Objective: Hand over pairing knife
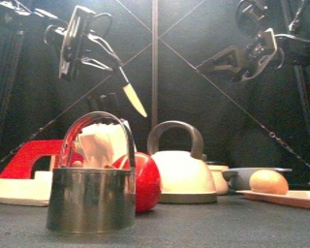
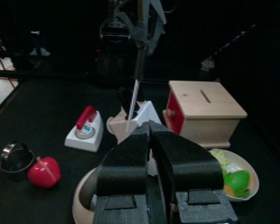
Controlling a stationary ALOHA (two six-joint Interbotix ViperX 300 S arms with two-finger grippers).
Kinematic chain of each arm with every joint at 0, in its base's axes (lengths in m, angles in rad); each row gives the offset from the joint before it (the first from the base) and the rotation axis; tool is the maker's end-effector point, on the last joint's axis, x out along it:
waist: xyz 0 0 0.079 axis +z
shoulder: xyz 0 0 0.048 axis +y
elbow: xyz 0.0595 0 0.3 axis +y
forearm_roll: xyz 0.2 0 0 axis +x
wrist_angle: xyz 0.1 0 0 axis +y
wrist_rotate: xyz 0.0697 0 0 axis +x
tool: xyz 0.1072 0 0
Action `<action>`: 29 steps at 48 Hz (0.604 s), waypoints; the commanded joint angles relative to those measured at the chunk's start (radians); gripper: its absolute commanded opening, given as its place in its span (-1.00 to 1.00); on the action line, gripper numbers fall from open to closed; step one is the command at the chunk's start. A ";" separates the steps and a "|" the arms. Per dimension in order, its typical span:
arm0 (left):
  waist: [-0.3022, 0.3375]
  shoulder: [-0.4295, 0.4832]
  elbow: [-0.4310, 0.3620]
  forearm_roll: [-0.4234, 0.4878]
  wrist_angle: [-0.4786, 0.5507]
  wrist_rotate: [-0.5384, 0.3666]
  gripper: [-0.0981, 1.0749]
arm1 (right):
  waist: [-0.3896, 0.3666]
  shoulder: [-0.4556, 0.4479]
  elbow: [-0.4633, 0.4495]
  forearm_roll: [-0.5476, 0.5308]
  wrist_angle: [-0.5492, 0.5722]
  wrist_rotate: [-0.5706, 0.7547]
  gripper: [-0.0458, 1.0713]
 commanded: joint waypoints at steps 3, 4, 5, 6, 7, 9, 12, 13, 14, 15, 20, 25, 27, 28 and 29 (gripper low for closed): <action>0.028 0.012 -0.028 -0.011 -0.089 0.002 0.29 | 0.017 0.043 -0.060 0.044 -0.009 0.003 -0.39; 0.031 0.015 -0.026 -0.012 -0.104 0.002 0.30 | 0.021 0.052 -0.067 0.055 -0.009 0.003 -0.34; 0.034 0.017 -0.026 -0.012 -0.118 0.002 0.29 | 0.025 0.063 -0.077 0.066 -0.009 0.003 -0.29; 0.037 0.018 -0.026 -0.012 -0.133 0.003 0.30 | 0.028 0.074 -0.084 0.077 -0.009 0.003 -0.24; 0.040 0.020 -0.026 -0.014 -0.147 0.003 0.30 | 0.032 0.089 -0.098 0.092 -0.009 0.002 -0.17; 0.044 0.025 -0.025 -0.015 -0.169 0.006 0.29 | 0.032 0.107 -0.114 0.106 -0.009 0.002 -0.08; 0.054 0.031 -0.025 -0.020 -0.195 0.008 0.29 | 0.032 0.135 -0.137 0.123 -0.009 0.002 0.05; 0.057 0.031 -0.023 -0.020 -0.198 0.008 0.29 | 0.032 0.141 -0.143 0.126 -0.008 0.002 0.09; 0.060 0.032 -0.023 -0.021 -0.199 0.008 0.29 | 0.034 0.147 -0.149 0.129 -0.008 0.002 0.12; 0.063 0.032 -0.023 -0.021 -0.201 0.008 0.29 | 0.035 0.152 -0.155 0.130 -0.008 0.002 0.16; 0.077 0.032 -0.023 -0.023 -0.207 0.009 0.30 | 0.046 0.173 -0.176 0.133 -0.008 0.003 0.30; 0.086 0.032 -0.023 -0.021 -0.210 0.011 0.30 | 0.064 0.201 -0.198 0.156 0.002 0.003 0.36; 0.087 0.032 -0.021 -0.020 -0.210 0.011 0.30 | 0.066 0.213 -0.204 0.164 0.009 0.003 0.36; 0.087 0.032 -0.021 -0.020 -0.210 0.011 0.30 | 0.066 0.216 -0.207 0.169 0.015 0.003 0.36; 0.091 0.032 -0.021 -0.021 -0.210 0.011 0.30 | 0.066 0.219 -0.210 0.169 0.021 0.003 0.36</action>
